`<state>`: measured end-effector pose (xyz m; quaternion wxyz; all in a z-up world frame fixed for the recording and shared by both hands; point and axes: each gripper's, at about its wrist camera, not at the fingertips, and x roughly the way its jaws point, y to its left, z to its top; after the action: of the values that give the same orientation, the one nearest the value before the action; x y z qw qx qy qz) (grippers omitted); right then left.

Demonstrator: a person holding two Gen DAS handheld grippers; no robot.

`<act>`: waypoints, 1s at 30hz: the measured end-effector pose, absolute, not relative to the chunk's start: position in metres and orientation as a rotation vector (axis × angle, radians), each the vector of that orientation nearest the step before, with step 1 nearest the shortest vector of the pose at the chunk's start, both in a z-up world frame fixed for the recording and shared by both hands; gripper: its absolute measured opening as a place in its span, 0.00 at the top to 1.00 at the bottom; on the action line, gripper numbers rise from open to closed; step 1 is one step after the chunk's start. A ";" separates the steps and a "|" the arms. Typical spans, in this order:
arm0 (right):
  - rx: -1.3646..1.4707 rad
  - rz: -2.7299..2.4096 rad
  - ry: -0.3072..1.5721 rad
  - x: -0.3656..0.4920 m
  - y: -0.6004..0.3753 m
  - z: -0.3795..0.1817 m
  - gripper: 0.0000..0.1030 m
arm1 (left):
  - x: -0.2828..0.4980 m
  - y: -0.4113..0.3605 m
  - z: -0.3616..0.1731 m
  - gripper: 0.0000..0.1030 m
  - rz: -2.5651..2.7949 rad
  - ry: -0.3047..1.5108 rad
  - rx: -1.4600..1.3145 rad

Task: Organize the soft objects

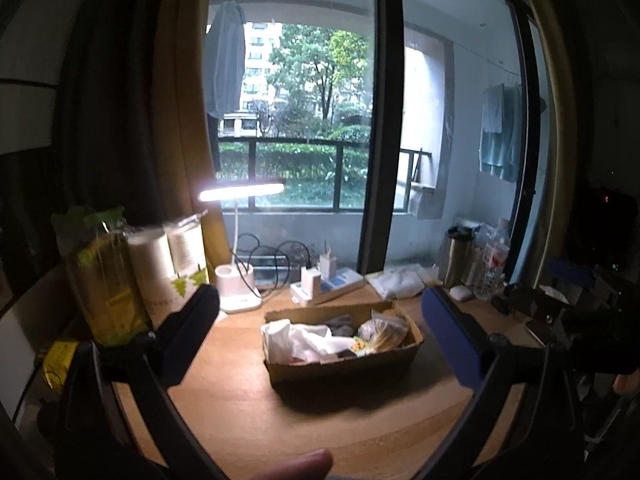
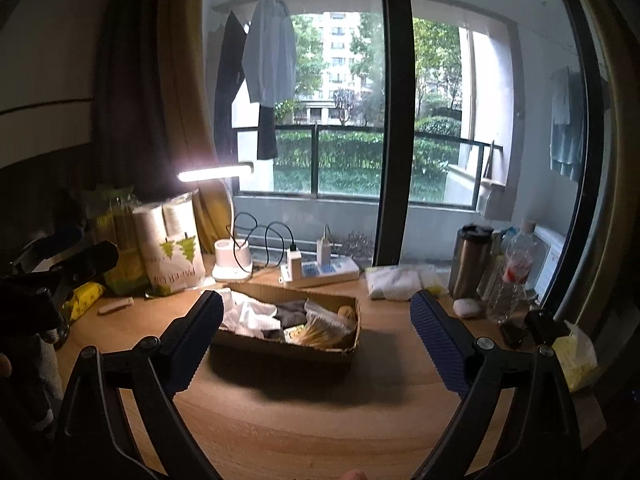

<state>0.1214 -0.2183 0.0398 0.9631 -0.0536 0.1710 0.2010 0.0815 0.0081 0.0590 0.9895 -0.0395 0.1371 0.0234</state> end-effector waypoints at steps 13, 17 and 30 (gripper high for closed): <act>-0.095 0.397 0.301 0.115 -0.222 0.060 0.06 | 0.073 0.013 0.080 0.01 0.033 0.230 -0.083; -0.098 0.399 0.301 0.115 -0.221 0.060 0.06 | 0.074 0.012 0.080 0.01 0.034 0.226 -0.080; -0.099 0.398 0.302 0.116 -0.219 0.058 0.06 | 0.075 0.015 0.076 0.01 0.038 0.235 -0.082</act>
<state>0.1163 -0.2186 0.0581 0.9678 -0.0491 0.1491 0.1968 0.0748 0.0148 0.0765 0.9921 -0.0411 0.1172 0.0189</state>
